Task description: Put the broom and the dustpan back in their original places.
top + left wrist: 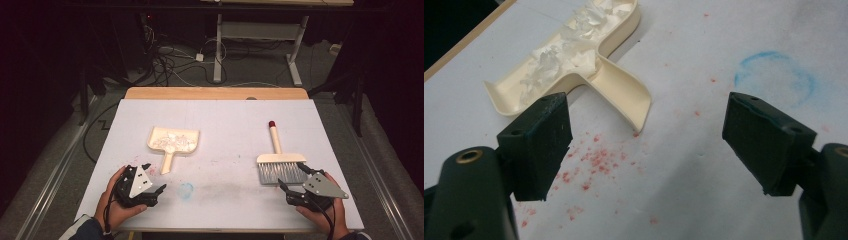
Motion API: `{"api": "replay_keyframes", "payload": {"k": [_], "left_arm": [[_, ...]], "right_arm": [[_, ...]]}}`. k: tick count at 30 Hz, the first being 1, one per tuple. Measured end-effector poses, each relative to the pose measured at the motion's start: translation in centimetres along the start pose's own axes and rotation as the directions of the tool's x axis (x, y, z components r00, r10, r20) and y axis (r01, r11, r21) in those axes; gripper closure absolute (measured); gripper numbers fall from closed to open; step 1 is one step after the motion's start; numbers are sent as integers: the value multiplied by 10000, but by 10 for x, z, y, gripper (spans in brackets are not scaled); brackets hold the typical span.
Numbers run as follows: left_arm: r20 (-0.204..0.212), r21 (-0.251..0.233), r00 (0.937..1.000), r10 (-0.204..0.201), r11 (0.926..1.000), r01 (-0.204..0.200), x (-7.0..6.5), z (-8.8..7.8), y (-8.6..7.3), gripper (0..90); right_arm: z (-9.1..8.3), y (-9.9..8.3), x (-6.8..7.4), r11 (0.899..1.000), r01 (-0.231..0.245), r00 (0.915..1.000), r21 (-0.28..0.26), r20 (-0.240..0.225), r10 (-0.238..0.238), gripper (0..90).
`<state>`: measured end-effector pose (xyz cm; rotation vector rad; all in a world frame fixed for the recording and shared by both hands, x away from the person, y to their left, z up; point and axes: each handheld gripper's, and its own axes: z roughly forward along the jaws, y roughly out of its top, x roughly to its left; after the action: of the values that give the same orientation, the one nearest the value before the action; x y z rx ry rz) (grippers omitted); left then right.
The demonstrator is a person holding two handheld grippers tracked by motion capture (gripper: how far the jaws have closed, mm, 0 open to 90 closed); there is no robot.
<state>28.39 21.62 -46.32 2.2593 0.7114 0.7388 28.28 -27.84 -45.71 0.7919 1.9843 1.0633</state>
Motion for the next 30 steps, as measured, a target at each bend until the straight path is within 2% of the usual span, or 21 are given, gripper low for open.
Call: {"api": "replay_keyframes", "payload": {"k": [3, 10, 30], "left_arm": [[-17, -90, 10000, -18, 10000, 18, 0, 0, 1, 195], [-2, 4, 10000, 39, 10000, -39, 0, 2, 2, 195], [63, 124, 10000, 14, 9999, -15, 1, 7, 2, 195]], "right_arm": [[-1, 1, 1, 10000, 52, 10000, -20, 25, -52, 218], [0, 0, 0, 9999, 26, 10000, 107, -4, -26, 217], [-1, 1, -2, 10000, -30, 10000, -1, 46, 30, 217]]}}
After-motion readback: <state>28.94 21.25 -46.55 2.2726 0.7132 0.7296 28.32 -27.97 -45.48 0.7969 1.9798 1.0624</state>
